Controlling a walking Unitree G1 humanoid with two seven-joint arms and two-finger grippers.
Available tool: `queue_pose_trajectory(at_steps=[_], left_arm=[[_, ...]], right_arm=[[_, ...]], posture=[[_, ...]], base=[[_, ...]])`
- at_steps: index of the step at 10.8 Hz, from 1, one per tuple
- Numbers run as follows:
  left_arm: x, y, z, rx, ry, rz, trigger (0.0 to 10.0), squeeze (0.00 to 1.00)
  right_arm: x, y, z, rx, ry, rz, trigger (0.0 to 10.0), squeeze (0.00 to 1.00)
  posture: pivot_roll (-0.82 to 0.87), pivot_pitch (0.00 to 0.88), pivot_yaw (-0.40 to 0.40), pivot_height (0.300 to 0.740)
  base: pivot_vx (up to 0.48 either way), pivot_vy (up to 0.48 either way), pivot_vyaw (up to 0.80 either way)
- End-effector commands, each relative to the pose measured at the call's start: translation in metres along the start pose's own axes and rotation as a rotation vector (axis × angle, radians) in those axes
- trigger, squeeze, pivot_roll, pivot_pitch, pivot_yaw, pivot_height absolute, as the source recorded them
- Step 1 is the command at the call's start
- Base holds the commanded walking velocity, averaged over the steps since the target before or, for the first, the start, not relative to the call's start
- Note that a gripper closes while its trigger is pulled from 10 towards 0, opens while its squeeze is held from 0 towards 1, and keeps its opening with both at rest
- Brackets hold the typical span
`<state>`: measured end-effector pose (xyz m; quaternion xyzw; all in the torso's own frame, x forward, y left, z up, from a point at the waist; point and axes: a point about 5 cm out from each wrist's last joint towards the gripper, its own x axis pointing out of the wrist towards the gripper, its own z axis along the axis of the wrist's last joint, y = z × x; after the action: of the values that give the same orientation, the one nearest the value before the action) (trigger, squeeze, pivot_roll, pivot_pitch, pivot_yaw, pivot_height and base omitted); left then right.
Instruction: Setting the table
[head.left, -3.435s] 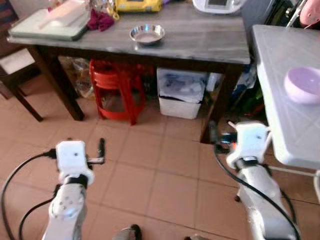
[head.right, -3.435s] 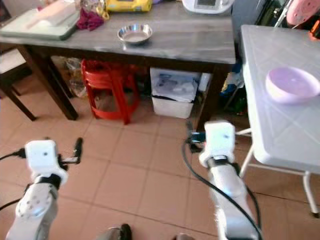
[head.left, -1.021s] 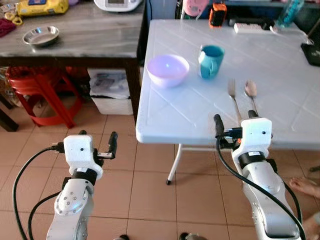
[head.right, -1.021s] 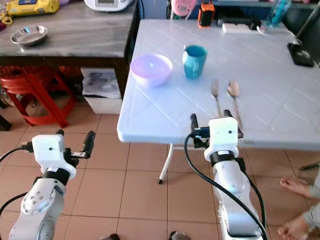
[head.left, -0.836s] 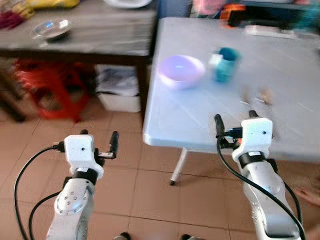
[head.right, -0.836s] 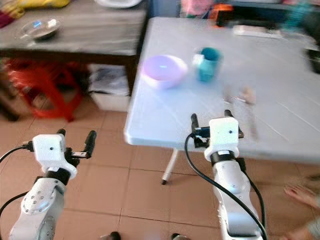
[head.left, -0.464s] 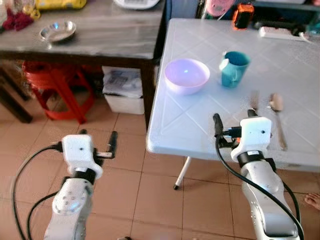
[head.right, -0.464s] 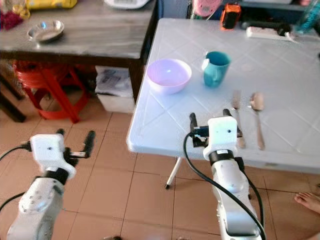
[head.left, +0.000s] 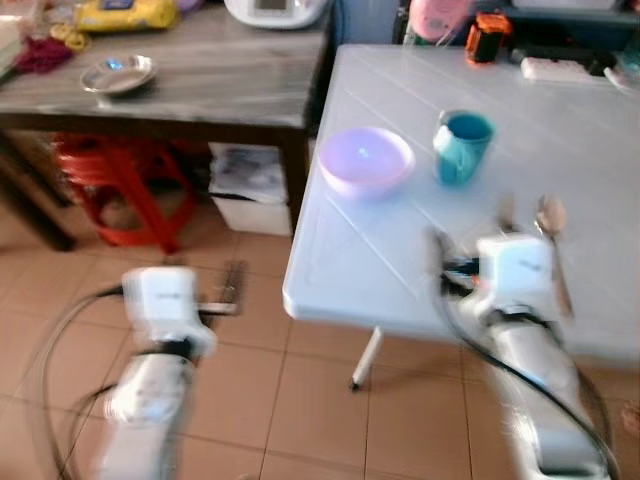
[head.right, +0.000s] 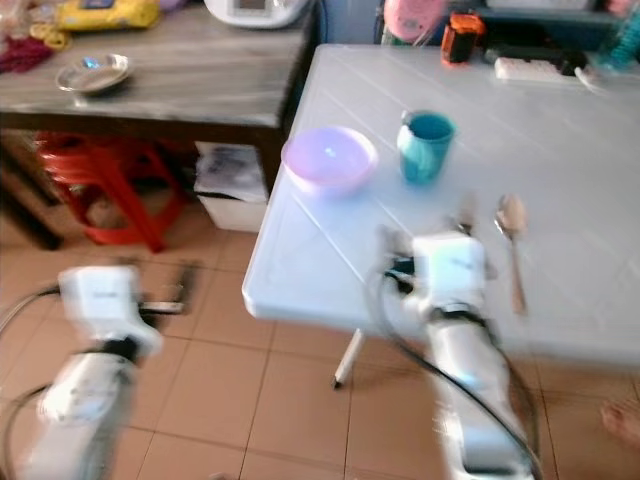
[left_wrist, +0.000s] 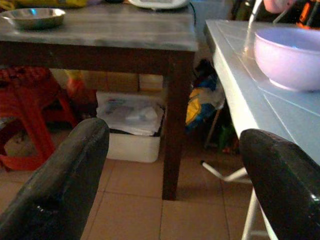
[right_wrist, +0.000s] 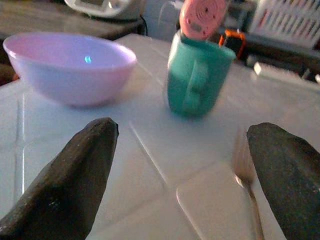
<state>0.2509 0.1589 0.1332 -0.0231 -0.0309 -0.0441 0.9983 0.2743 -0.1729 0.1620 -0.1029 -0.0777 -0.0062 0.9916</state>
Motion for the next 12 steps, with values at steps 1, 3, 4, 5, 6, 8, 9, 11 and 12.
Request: queue_pose_trajectory(at_steps=[1, 3, 4, 5, 6, 8, 9, 11, 12], left_arm=[[-0.004, 0.010, 0.000, 0.017, 0.006, 0.029, 10.0, 0.00], [-0.005, 0.010, 0.000, 0.018, 0.007, 0.027, 10.0, 0.00], [-0.004, 0.010, 0.000, 0.018, 0.006, 0.025, 10.0, 0.00], [-0.005, 0.008, -0.001, 0.023, 0.008, 0.016, 10.0, 0.00], [-0.005, 0.009, -0.002, 0.024, 0.013, 0.018, 10.0, 0.00], [-0.005, 0.008, -0.002, 0.036, 0.011, 0.020, 10.0, 0.00], [-0.006, 0.008, -0.002, 0.033, 0.012, 0.019, 10.0, 0.00], [-0.006, 0.009, -0.002, 0.023, 0.008, 0.019, 10.0, 0.00], [-0.008, 0.008, -0.001, 0.027, 0.000, 0.013, 10.0, 0.00]], right_arm=[[0.001, 0.009, 0.005, 0.014, -0.026, 0.026, 10.0, 0.00], [0.001, 0.010, 0.006, 0.015, -0.027, 0.029, 10.0, 0.00], [0.001, 0.010, 0.007, 0.014, -0.030, 0.029, 10.0, 0.00], [0.000, 0.009, 0.007, 0.014, -0.031, 0.026, 10.0, 0.00], [-0.001, 0.010, 0.007, 0.007, -0.034, 0.029, 10.0, 0.00], [-0.004, 0.015, 0.005, 0.001, -0.031, 0.049, 10.0, 0.00], [-0.005, 0.018, 0.005, -0.006, -0.036, 0.066, 10.0, 0.00], [-0.006, 0.024, 0.005, -0.003, -0.037, 0.121, 10.0, 0.00], [-0.008, 0.029, 0.006, -0.009, -0.042, 0.155, 10.0, 0.00]], posture=[[-0.09, 0.187, 0.015, 0.740], [-0.09, 0.188, 0.016, 0.740], [-0.09, 0.189, 0.017, 0.740], [-0.09, 0.189, 0.017, 0.740], [-0.09, 0.189, 0.017, 0.740], [-0.09, 0.191, 0.020, 0.740], [-0.09, 0.192, 0.020, 0.740], [-0.09, 0.194, 0.020, 0.740], [-0.09, 0.194, 0.020, 0.740]], base=[[0.300, 0.000, 0.00], [0.298, 0.000, 0.00], [0.296, 0.000, 0.00], [0.296, 0.000, 0.00], [0.285, 0.000, 0.00], [0.358, 0.000, 0.00], [0.458, 0.000, 0.00], [0.146, 0.000, 0.00], [0.000, 0.000, 0.00]])
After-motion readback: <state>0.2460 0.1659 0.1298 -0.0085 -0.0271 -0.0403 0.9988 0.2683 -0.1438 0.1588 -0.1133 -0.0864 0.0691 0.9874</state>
